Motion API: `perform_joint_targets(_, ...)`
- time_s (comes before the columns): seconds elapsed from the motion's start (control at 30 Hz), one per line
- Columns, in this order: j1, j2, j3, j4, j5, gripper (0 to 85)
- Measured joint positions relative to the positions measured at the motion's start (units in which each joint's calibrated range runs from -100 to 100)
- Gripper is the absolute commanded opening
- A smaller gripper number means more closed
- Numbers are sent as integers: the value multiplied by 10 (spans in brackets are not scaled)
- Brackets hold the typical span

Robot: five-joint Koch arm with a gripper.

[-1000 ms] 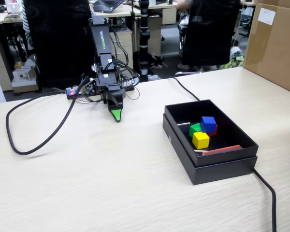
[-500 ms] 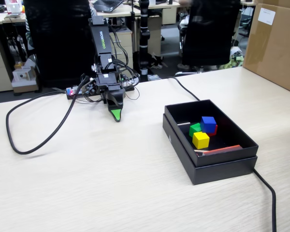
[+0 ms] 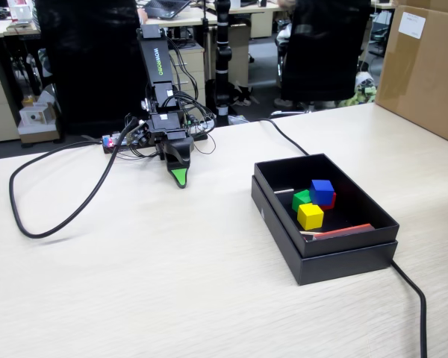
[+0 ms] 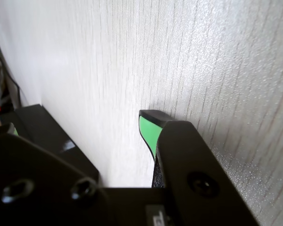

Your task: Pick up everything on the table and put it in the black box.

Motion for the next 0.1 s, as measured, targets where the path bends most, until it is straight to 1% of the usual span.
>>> perform_joint_targets(0.1, 0, 0, 0, 0, 0, 500)
